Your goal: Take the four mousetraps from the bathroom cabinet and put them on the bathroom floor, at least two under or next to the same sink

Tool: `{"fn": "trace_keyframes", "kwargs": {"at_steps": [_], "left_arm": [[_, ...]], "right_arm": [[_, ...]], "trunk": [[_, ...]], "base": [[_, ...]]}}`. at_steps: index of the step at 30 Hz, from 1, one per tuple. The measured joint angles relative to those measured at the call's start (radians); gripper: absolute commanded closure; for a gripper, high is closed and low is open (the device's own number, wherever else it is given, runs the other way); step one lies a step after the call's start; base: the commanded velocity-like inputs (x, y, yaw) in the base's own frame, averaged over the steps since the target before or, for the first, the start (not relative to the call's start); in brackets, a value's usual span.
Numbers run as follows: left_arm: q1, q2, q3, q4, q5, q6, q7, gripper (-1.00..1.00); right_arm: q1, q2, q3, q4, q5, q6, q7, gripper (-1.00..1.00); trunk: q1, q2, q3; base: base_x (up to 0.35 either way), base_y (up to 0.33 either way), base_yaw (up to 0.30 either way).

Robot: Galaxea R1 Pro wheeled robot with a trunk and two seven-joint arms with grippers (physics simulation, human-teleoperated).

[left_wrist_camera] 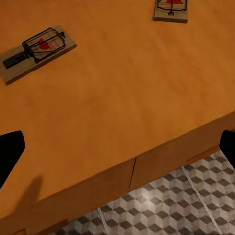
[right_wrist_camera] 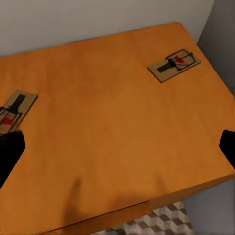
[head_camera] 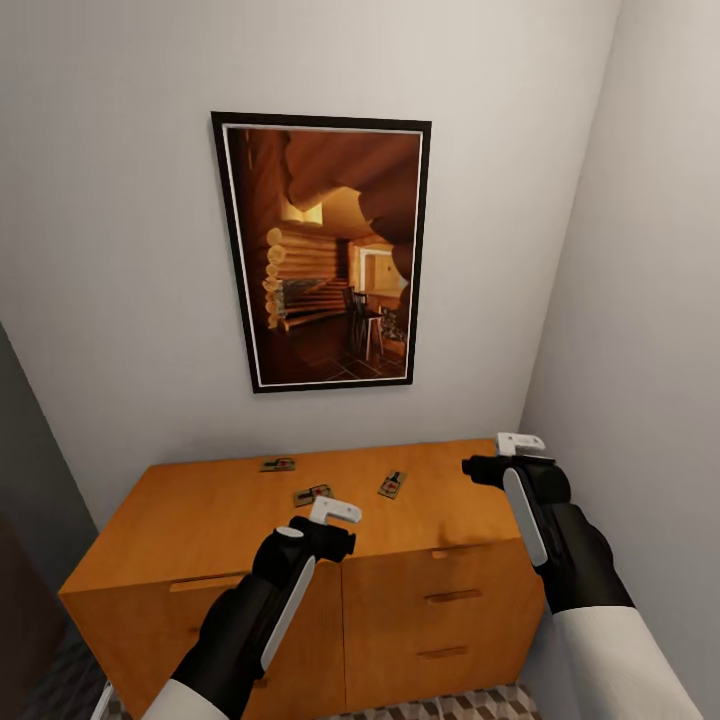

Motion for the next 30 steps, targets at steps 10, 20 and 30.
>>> {"fn": "trace_keyframes", "kwargs": {"at_steps": [10, 20, 30], "left_arm": [[0.001, 0.0, 0.0, 0.015, 0.001, -0.024, 0.0, -1.0], [0.0, 0.0, -0.001, 0.017, 0.005, -0.028, -0.001, -1.0], [0.0, 0.0, -0.001, 0.018, 0.008, -0.029, -0.001, -1.0]], "right_arm": [[0.0, 0.0, 0.001, -0.035, 0.0, 0.02, 0.007, -1.0], [0.0, -0.004, 0.004, -0.067, 0.006, -0.063, 0.011, -1.0], [-0.001, -0.066, 0.001, -0.091, 0.007, -0.112, 0.187, -1.0]], "trunk": [[0.0, 0.0, 0.0], [0.0, 0.0, 0.0], [0.0, 0.0, 0.0]], "base": [[0.0, 0.0, 0.0], [0.0, 0.0, 0.0], [0.001, 0.0, 0.0]]}}
